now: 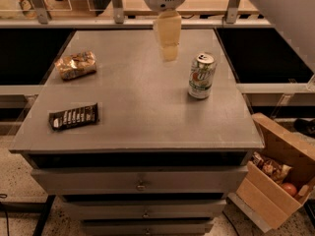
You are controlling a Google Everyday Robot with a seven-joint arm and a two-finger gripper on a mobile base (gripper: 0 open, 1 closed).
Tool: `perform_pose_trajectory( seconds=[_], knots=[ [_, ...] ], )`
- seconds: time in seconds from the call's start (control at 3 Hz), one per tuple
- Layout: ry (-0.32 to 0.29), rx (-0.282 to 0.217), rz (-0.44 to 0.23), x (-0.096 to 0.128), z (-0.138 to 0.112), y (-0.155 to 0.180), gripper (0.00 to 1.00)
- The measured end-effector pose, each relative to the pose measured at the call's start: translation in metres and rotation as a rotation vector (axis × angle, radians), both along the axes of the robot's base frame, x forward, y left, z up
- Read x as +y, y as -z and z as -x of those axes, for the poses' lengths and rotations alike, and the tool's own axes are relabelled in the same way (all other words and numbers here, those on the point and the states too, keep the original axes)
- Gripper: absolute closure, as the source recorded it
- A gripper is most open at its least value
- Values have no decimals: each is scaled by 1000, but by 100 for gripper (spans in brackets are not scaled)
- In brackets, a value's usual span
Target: Place orange can upright
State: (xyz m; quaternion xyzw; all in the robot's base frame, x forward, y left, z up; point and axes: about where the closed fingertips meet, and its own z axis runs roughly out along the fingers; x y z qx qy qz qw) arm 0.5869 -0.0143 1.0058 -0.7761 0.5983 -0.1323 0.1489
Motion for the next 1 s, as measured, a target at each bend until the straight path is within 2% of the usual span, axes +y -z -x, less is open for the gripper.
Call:
perform_pose_trajectory(
  seconds=[0.33, 0.67, 1.0],
  knots=[
    [-50, 5, 16, 39, -19, 28, 0],
    [-50, 5, 16, 39, -19, 28, 0],
    [-87, -13, -23, 56, -41, 32, 0]
  ],
)
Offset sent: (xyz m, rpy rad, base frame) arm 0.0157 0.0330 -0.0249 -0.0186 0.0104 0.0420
